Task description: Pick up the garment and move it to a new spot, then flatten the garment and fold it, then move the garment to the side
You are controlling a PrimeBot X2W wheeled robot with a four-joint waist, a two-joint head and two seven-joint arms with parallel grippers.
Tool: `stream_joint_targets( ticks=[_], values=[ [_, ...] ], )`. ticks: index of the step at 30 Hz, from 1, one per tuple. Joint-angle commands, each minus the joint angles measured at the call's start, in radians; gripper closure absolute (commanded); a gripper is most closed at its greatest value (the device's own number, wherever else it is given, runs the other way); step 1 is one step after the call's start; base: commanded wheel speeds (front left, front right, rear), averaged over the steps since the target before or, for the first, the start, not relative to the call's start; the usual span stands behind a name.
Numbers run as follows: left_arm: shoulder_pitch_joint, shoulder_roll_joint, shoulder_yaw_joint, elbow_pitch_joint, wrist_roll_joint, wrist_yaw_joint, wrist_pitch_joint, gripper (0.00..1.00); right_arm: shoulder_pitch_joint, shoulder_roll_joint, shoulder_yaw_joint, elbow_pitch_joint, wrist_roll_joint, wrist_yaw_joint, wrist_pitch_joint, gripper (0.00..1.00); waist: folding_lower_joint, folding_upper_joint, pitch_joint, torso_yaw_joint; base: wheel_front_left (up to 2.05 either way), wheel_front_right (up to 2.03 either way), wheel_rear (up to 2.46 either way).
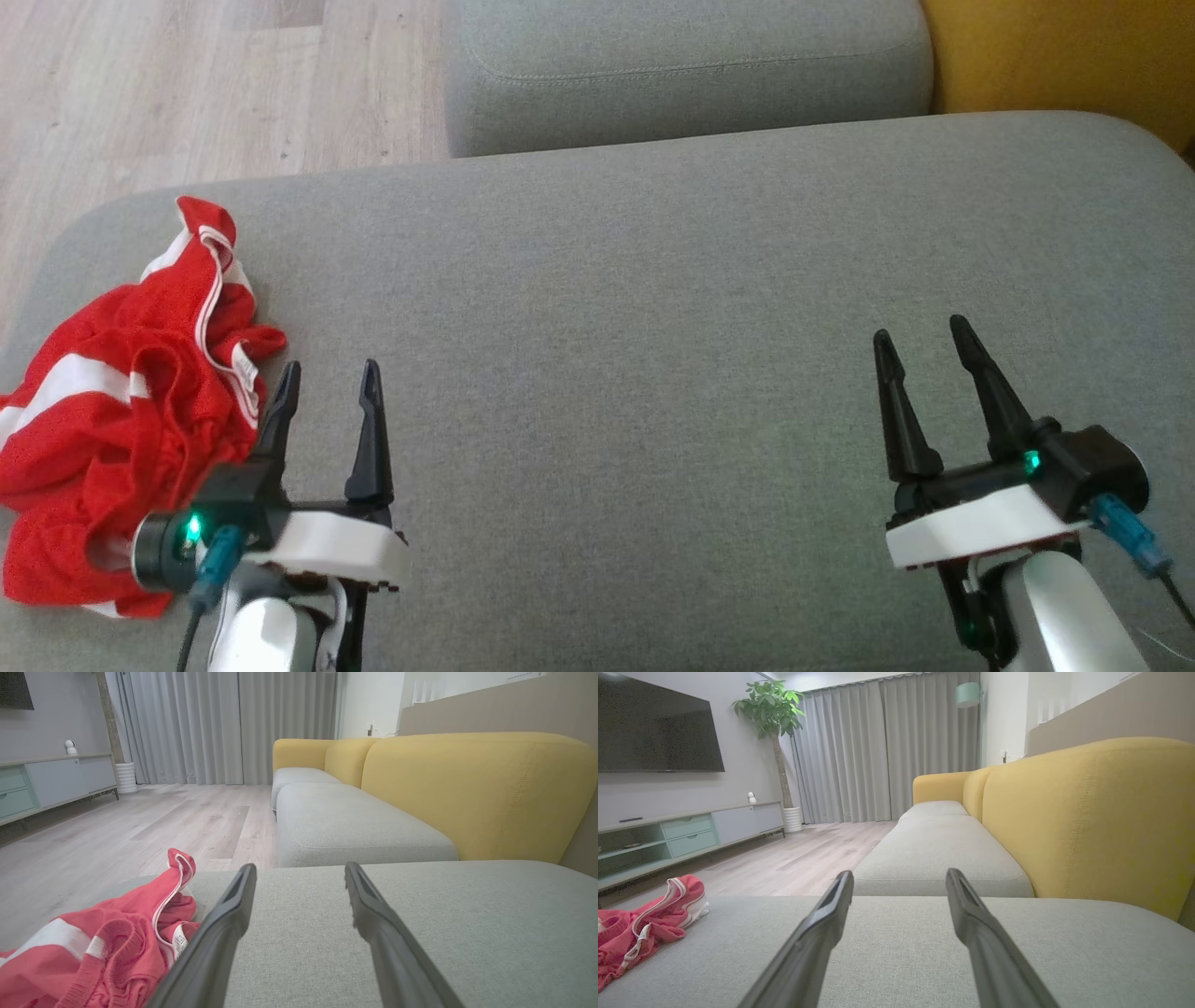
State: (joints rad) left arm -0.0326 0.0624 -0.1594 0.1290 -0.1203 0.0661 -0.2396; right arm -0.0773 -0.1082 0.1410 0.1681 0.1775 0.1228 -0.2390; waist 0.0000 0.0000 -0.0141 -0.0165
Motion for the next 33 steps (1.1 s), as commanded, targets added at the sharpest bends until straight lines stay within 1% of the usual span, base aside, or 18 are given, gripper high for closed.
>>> stream_joint_targets(
  ticks=[1,4,10,24,33],
  values=[
    [-0.067,0.014,0.022,-0.04,0.038,0.006,-0.016,0.0,-0.061,0.001,0.019,-0.042,-0.039,0.008,-0.017,0.0,0.0,0.0,0.0,-0.001,0.0,0.0,0.0],
    [-0.068,0.013,0.022,-0.039,0.061,0.006,-0.022,0.0,-0.063,0.002,0.02,-0.043,-0.063,0.008,-0.023,0.0,0.0,0.0,0.0,-0.001,0.0,0.0,0.0],
    [-0.069,0.007,0.03,-0.027,0.054,-0.002,-0.022,0.0,-0.064,0.007,0.011,-0.038,-0.062,0.008,-0.023,0.0,0.0,0.0,0.002,-0.004,0.0,0.0,0.0],
    [-0.072,-0.004,0.046,-0.01,0.045,-0.013,-0.022,0.0,-0.061,0.011,0.009,-0.032,-0.052,0.008,-0.023,0.0,0.0,0.0,0.003,-0.005,0.0,0.0,0.0],
    [-0.074,-0.008,0.056,0.0,0.038,-0.019,-0.022,0.0,-0.063,0.013,0.014,0.006,-0.02,0.008,-0.023,0.0,0.0,0.0,0.004,-0.001,0.0,0.0,0.0]
  ],
)
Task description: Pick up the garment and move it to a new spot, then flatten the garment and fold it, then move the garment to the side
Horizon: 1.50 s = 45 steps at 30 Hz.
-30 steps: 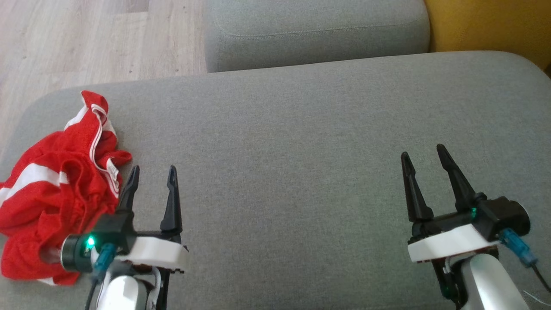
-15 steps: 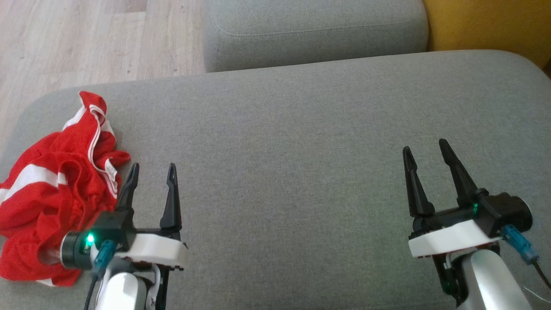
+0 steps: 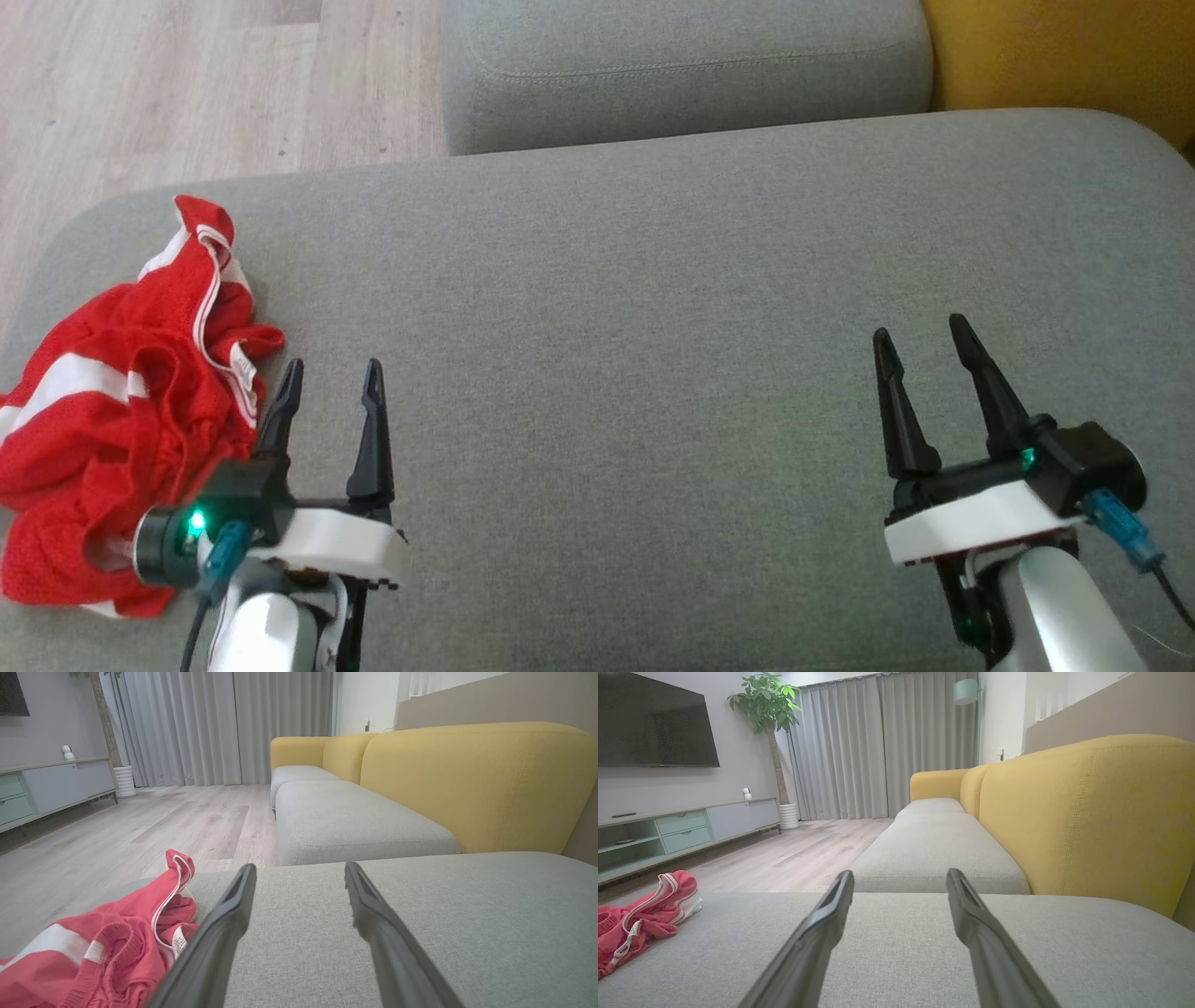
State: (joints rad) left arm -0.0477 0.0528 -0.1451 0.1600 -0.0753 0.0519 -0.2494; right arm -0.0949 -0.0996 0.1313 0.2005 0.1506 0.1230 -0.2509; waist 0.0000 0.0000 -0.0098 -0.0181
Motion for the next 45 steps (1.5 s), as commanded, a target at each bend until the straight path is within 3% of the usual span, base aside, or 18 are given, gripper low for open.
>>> stream_joint_targets(
  ticks=[1,16,24,29,45],
  values=[
    [-0.059,0.001,0.043,-0.029,-0.01,-0.004,-0.012,0.0,-0.046,0.006,0.024,-0.021,0.013,0.008,-0.011,0.0,0.0,0.0,0.0,0.001,0.0,0.0,0.0],
    [-0.062,-0.002,0.065,0.044,-0.087,-0.001,-0.012,0.0,-0.061,0.01,0.039,0.051,0.073,0.008,-0.011,0.0,0.0,0.0,-0.009,0.008,0.0,0.0,0.0],
    [-0.068,-0.002,0.063,0.061,-0.099,0.003,-0.012,0.0,-0.07,0.008,0.049,0.066,0.11,0.008,-0.011,0.0,0.0,0.0,-0.015,0.047,0.0,0.0,0.0],
    [-0.066,-0.002,0.072,0.065,-0.089,0.006,-0.012,0.0,-0.068,0.001,0.065,0.059,0.112,0.008,-0.011,0.0,0.0,0.0,-0.019,0.099,0.0,0.0,0.0],
    [-0.054,0.0,0.113,0.068,-0.067,0.002,-0.012,0.0,-0.031,0.008,0.103,0.003,0.138,0.008,-0.011,0.0,0.0,0.0,-0.022,0.378,0.0,0.0,0.0]
  ],
)
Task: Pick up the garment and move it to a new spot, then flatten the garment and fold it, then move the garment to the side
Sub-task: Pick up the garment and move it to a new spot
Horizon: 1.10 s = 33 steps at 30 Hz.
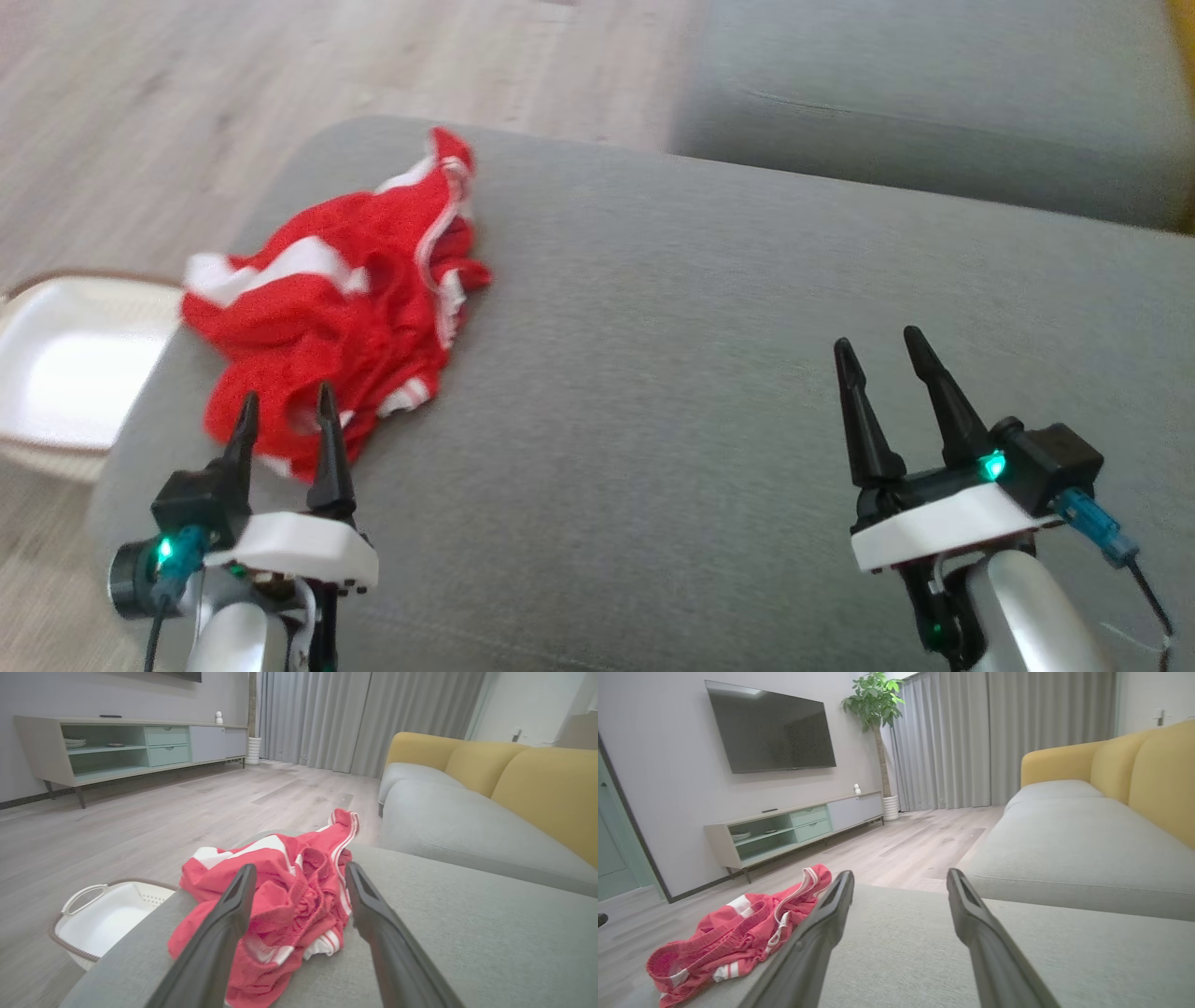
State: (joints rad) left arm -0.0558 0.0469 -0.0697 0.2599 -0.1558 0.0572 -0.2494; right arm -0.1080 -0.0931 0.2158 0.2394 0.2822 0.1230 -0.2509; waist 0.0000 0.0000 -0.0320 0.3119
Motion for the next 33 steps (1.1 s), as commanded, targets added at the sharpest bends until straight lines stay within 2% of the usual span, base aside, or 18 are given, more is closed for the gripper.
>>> stream_joint_targets(
  ticks=[1,9,15,23,26,29,33],
  values=[
    [-0.045,0.007,0.04,-0.031,0.014,-0.005,-0.012,0.0,-0.017,0.002,0.02,-0.038,0.006,0.008,-0.011,0.0,0.0,0.0,0.001,0.065,0.0,0.0,0.0],
    [-0.037,0.007,0.055,-0.034,0.018,-0.01,-0.012,0.0,-0.014,0.006,0.04,-0.046,0.008,0.008,-0.011,0.0,0.0,0.0,0.008,0.171,0.0,0.0,0.0],
    [-0.038,0.007,0.067,-0.034,0.016,-0.012,-0.012,0.0,-0.018,0.006,0.041,-0.046,0.005,0.008,-0.011,0.0,0.0,0.0,0.015,0.199,0.0,0.0,0.0],
    [-0.048,0.005,0.068,-0.033,-0.003,0.001,-0.012,0.0,-0.026,0.006,0.028,-0.052,0.002,0.008,-0.011,0.0,0.0,0.0,0.024,0.195,0.0,0.0,0.0],
    [-0.068,0.006,0.061,-0.048,-0.03,-0.014,0.009,0.0,-0.028,0.007,0.026,-0.059,-0.001,0.008,-0.011,0.0,0.0,0.0,0.031,0.178,0.0,0.0,0.0],
    [-0.117,0.028,0.063,-0.073,-0.043,-0.029,0.068,0.0,-0.029,0.001,0.027,-0.067,-0.002,0.008,-0.011,0.0,0.0,0.0,0.04,0.154,0.0,0.0,0.0],
    [-0.215,0.079,0.07,-0.07,-0.068,-0.057,0.216,0.0,-0.036,-0.012,0.038,-0.079,-0.003,0.008,-0.011,0.0,0.0,0.0,0.064,0.106,0.0,0.0,0.0]
  ],
)
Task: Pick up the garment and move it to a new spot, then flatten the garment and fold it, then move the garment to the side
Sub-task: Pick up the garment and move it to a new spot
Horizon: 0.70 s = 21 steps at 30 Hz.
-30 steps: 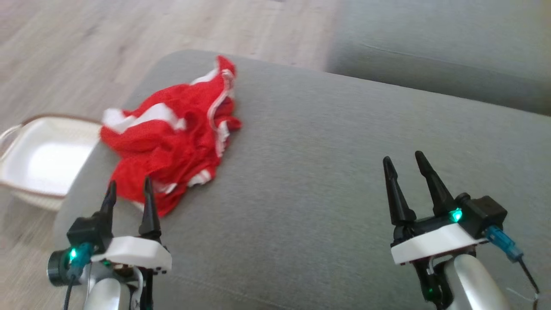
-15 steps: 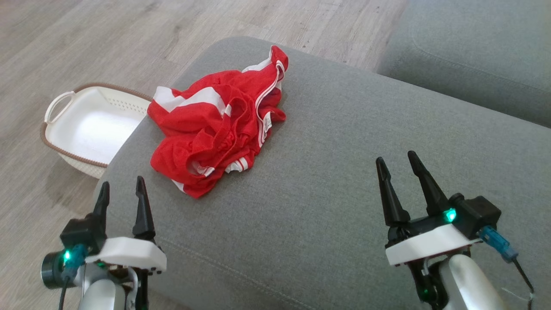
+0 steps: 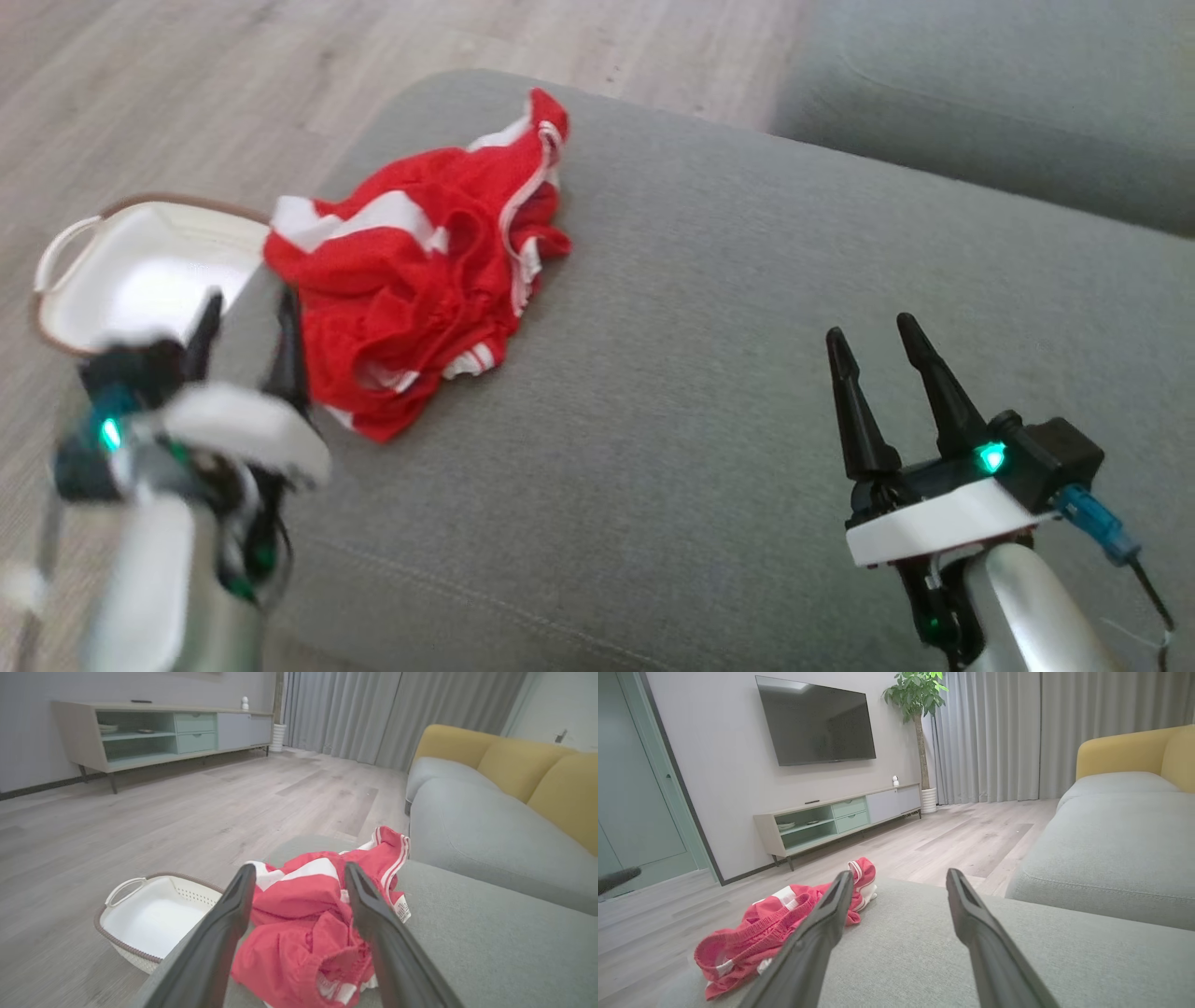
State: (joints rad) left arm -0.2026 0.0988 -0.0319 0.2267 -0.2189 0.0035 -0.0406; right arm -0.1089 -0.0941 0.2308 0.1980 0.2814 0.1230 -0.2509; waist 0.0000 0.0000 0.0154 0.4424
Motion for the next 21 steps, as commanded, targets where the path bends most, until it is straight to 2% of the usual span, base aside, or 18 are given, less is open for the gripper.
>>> stream_joint_targets(
  ticks=[1,5,11,17,21],
  values=[
    [-0.096,0.038,0.036,-0.03,-0.017,-0.01,0.047,0.0,-0.039,-0.016,0.026,-0.04,-0.002,0.008,-0.011,0.0,0.0,0.0,0.023,-0.039,0.0,0.0,0.0],
    [-0.217,0.105,0.058,0.001,-0.037,-0.031,0.155,0.0,-0.063,-0.03,0.035,-0.046,0.002,0.008,-0.011,0.0,0.0,0.0,0.061,-0.11,0.0,0.0,0.0],
    [-0.35,0.174,0.053,0.151,-0.095,-0.079,0.376,0.0,-0.093,-0.047,0.044,-0.049,0.012,0.008,-0.011,0.0,0.0,0.0,0.112,-0.218,0.0,0.0,0.0],
    [-0.383,0.23,0.023,0.336,-0.105,-0.095,0.57,0.0,-0.122,-0.061,0.044,-0.055,0.02,0.008,-0.011,0.0,0.0,0.0,0.154,-0.312,0.0,0.0,0.0],
    [-0.384,0.253,0.014,0.448,-0.102,-0.091,0.635,0.0,-0.131,-0.068,0.042,-0.054,0.026,0.008,-0.011,0.0,0.0,0.0,0.166,-0.347,0.0,0.0,0.0]
  ],
)
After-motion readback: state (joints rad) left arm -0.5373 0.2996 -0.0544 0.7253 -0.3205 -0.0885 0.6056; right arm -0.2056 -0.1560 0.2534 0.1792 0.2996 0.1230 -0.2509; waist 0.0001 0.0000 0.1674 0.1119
